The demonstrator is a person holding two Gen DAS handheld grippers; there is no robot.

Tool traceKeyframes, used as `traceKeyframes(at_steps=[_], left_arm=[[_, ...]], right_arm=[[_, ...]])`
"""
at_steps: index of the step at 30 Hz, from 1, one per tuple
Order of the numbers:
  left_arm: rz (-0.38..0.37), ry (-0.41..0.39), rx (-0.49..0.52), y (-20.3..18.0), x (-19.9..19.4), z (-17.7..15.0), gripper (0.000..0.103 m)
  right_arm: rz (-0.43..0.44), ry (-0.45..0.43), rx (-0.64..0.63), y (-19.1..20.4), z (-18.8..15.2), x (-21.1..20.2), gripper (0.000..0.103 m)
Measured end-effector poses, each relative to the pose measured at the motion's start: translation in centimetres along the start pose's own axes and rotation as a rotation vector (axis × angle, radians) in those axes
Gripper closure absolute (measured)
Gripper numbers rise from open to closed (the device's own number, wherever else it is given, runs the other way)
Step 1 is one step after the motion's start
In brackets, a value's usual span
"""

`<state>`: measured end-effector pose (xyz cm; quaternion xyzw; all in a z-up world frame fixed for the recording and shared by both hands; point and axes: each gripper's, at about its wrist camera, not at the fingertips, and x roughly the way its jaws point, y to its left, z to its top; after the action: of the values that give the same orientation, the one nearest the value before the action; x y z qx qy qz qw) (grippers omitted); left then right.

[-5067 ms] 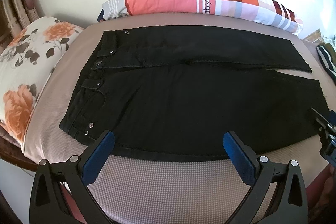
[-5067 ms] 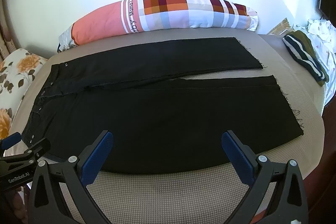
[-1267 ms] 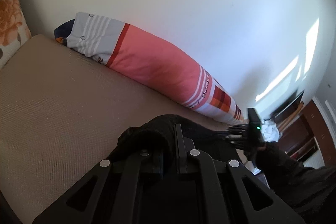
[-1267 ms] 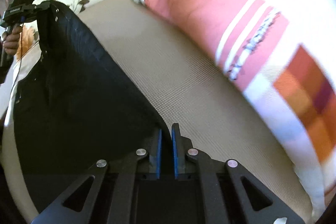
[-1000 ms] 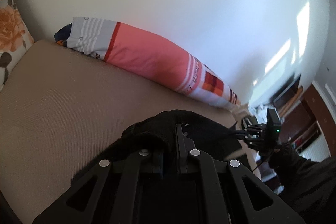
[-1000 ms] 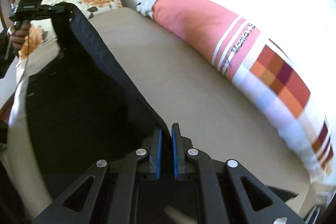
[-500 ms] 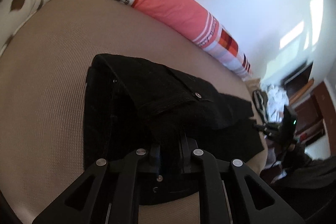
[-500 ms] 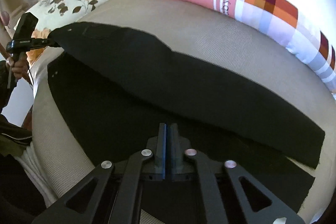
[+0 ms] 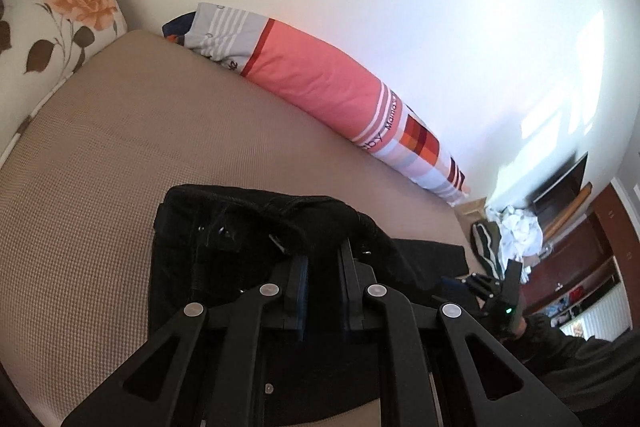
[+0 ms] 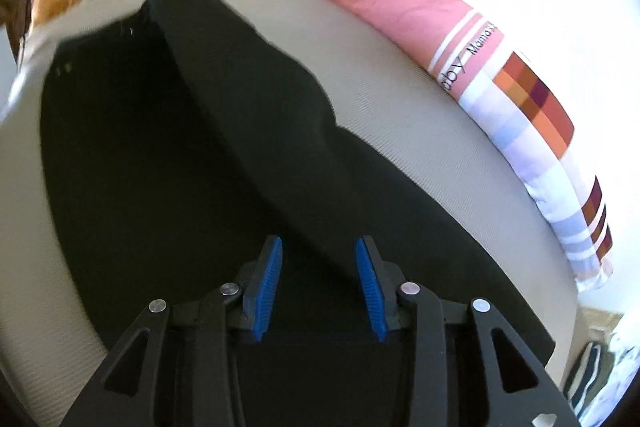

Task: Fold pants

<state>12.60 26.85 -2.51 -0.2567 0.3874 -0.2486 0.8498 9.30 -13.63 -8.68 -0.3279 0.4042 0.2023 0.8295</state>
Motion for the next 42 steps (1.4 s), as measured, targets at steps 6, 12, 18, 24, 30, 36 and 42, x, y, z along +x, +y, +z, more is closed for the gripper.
traceKeyframes(at_steps=[6, 12, 18, 24, 30, 36, 42], left_arm=[[0.003, 0.001, -0.031, 0.6, 0.6, -0.2, 0.090], [0.025, 0.012, -0.019, 0.4, 0.9, -0.9, 0.090], [0.062, 0.047, 0.023, 0.2, 1.7, -1.1, 0.085], [0.068, 0.069, 0.036, 0.3, 2.2, -1.2, 0.081], [0.051, 0.046, 0.059, 0.1, 2.0, -0.9, 0.053], [0.054, 0.063, 0.065, -0.1, 3.8, -0.5, 0.061], [0.062, 0.058, 0.051, -0.1, 4.0, -0.9, 0.081]], right_arm=[[-0.081, 0.011, -0.036, 0.1, -0.3, 2.5, 0.088], [-0.068, 0.000, 0.042, -1.3, -0.5, 2.5, 0.094], [-0.055, 0.001, 0.085, -1.8, 0.0, 2.3, 0.093], [-0.083, -0.012, 0.060, -1.4, 0.2, 2.1, 0.089], [-0.075, -0.001, 0.061, -1.3, -0.6, 2.4, 0.087], [-0.046, 0.000, 0.092, -1.8, -0.6, 3.1, 0.090], [-0.001, -0.006, 0.143, -3.0, -0.4, 2.7, 0.097]])
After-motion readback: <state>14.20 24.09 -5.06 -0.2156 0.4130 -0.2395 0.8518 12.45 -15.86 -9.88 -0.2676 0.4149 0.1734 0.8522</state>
